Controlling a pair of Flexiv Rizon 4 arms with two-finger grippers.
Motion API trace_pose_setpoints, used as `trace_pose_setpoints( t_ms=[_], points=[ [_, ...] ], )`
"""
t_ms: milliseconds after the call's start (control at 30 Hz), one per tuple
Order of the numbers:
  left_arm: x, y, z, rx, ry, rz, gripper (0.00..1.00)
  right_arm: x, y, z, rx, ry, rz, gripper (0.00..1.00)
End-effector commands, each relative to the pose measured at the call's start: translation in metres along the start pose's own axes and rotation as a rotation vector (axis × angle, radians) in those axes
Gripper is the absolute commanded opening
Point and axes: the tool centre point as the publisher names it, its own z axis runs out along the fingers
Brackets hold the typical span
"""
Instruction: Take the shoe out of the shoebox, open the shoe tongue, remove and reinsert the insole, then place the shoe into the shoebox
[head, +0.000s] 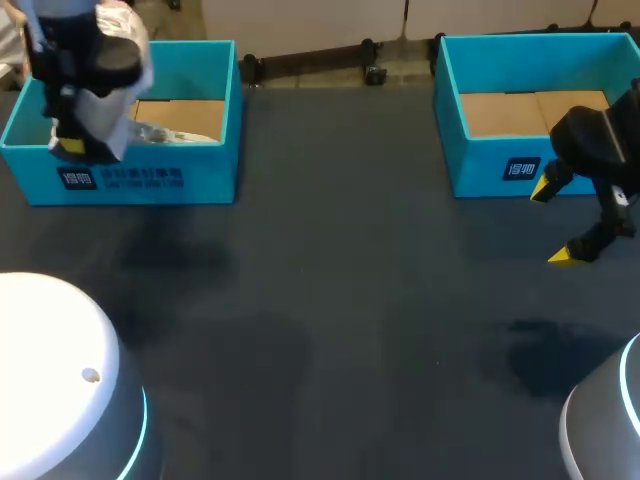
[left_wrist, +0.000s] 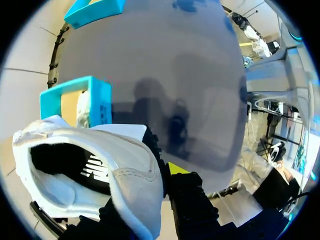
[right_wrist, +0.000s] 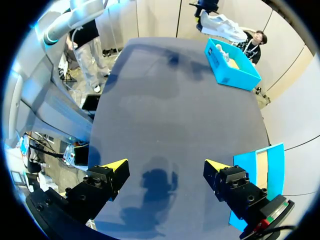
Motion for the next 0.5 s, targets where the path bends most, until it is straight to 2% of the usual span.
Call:
trace_pose_setpoints(
  t_ms=[33, 167, 267, 300, 333, 500],
  points=[
    [-0.03, 0.024, 0.005, 0.073, 0.049, -0.003, 0.0, -0.003, 0.001, 0.001, 0.003, 0.005, 0.0, 1.0],
    [-0.054, 0.043, 0.011, 0.104, 0.07, -0.013, 0.0, -0.003, 0.001, 0.001, 0.003, 0.005, 0.0, 1.0],
    [-0.077, 0.059, 0.016, 0.1, 0.069, -0.035, 0.0, -0.003, 0.001, 0.001, 0.003, 0.005, 0.0, 1.0],
    [-0.077, 0.059, 0.016, 0.1, 0.069, -0.035, 0.0, -0.003, 0.001, 0.001, 0.003, 0.005, 0.0, 1.0],
    [-0.094, 0.069, 0.019, 0.081, 0.031, -0.081, 0.0, -0.003, 0.001, 0.001, 0.003, 0.005, 0.0, 1.0],
    [-0.127, 0.082, 0.025, 0.063, 0.017, -0.115, 0.0, -0.003, 0.001, 0.001, 0.003, 0.005, 0.0, 1.0]
  ],
)
